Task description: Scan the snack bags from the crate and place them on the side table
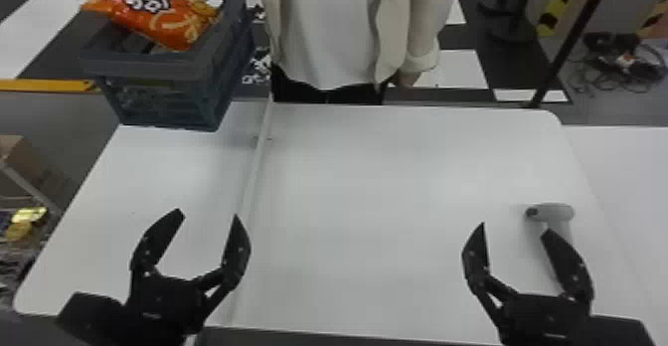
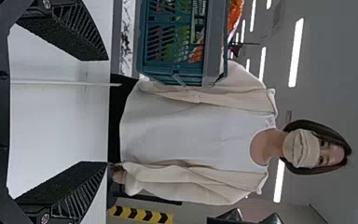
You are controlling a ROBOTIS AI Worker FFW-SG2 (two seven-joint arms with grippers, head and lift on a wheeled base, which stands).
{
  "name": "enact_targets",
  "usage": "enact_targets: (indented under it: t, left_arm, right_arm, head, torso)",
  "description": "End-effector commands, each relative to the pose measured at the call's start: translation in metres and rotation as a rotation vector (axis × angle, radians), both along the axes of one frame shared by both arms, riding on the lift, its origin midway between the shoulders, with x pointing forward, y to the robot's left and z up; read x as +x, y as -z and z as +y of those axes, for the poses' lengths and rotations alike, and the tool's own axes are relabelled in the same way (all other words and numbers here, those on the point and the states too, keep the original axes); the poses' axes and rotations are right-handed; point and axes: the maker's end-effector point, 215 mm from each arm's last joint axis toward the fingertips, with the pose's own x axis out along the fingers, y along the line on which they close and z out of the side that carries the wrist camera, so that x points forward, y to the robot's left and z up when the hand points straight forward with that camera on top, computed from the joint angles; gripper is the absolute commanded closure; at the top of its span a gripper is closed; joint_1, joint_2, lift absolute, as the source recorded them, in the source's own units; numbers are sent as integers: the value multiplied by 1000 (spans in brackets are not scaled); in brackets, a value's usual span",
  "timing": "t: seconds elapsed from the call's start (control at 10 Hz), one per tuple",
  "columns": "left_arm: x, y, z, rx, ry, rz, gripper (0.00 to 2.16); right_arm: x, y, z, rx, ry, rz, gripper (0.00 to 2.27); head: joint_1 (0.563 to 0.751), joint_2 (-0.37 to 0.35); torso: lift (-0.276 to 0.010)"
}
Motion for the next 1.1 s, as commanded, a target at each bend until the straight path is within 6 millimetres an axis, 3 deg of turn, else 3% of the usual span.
enact_targets:
  t: [0.0,1.0]
  left_arm:
    - [1,3,-1,-4,1,11,76]
    - [2,-1,-2,-5,2,4,80]
  right_arm:
    - [0,0,1,1,-1,1,80]
    - [-2,-2,1,3,-3,-2,80]
  head:
    - [695,38]
    - [695,37]
  torso:
    - [-50]
    - [-50]
